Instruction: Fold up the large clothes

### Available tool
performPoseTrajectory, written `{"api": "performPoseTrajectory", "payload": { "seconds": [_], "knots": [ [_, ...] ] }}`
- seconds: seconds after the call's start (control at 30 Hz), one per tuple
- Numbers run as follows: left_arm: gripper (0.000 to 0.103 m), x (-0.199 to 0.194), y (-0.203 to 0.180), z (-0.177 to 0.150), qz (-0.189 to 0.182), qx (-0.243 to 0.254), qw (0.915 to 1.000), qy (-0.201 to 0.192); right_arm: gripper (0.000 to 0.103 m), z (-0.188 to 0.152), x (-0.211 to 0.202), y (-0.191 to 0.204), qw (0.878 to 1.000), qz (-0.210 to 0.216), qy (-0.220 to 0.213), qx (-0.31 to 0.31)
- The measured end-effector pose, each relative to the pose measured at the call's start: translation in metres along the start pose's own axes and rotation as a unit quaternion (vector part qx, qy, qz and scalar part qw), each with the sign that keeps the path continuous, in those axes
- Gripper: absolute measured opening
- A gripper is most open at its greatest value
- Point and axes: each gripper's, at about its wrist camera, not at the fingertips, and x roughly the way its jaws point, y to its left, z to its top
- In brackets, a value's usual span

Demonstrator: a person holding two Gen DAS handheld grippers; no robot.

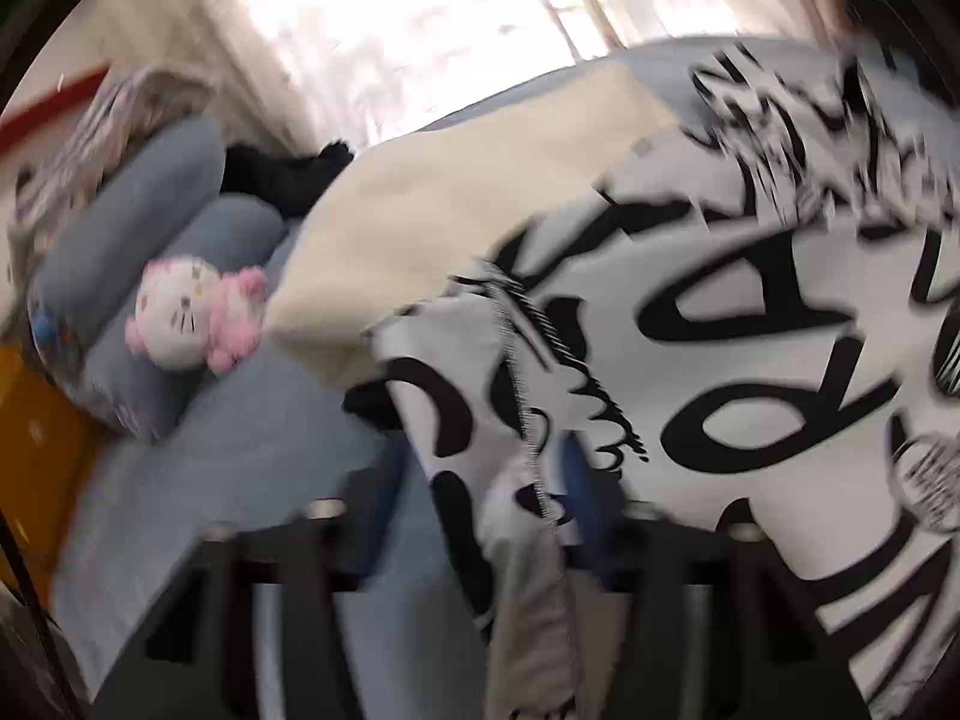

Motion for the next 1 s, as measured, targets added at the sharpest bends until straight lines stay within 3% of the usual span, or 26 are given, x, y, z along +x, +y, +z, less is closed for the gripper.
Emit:
{"api": "performPoseTrajectory", "payload": {
  "seconds": [0.03,0.13,0.33,0.4,0.53,0.6,0.67,0.83,0.9,0.93,1.0],
  "knots": [
    [0.071,-0.006,0.013,0.002,-0.002,-0.025,0.9997,0.004,0.022,-0.002,-0.007,-0.005,1.0,0.001,-0.002,0.005],
    [0.072,-0.029,0.044,0.001,-0.009,-0.072,0.9973,0.008,0.022,-0.007,-0.027,-0.015,0.999,0.018,-0.01,0.025],
    [0.069,-0.086,0.039,-0.013,-0.048,-0.091,0.9947,-0.001,0.022,-0.02,-0.05,-0.004,0.994,0.088,-0.008,0.068],
    [0.056,-0.096,0.028,-0.023,-0.076,-0.103,0.9917,0.012,0.022,-0.023,-0.05,0.011,0.991,0.109,-0.004,0.076],
    [0.038,-0.101,-0.007,-0.042,-0.141,-0.143,0.9774,0.064,0.022,-0.026,-0.052,0.05,0.985,0.155,-0.005,0.072],
    [0.026,-0.097,-0.025,-0.051,-0.166,-0.161,0.9695,0.081,0.022,-0.026,-0.05,0.066,0.983,0.174,0.0,0.066],
    [0.02,-0.091,-0.038,-0.057,-0.178,-0.165,0.9653,0.097,0.022,-0.027,-0.044,0.083,0.98,0.188,0.009,0.056],
    [0.018,-0.067,-0.056,-0.07,-0.169,-0.162,0.9641,0.125,0.022,-0.034,-0.011,0.1,0.984,0.169,0.055,0.029],
    [0.018,-0.059,-0.055,-0.074,-0.164,-0.16,0.9644,0.133,0.012,-0.04,0.0,0.089,0.989,0.13,0.059,0.026],
    [0.018,-0.055,-0.053,-0.076,-0.166,-0.16,0.9637,0.135,0.0,-0.041,0.001,0.08,0.99,0.124,0.057,0.03],
    [0.018,-0.052,-0.047,-0.079,-0.165,-0.161,0.9639,0.134,0.0,-0.043,0.002,0.046,0.991,0.099,0.048,0.071]
  ]
}}
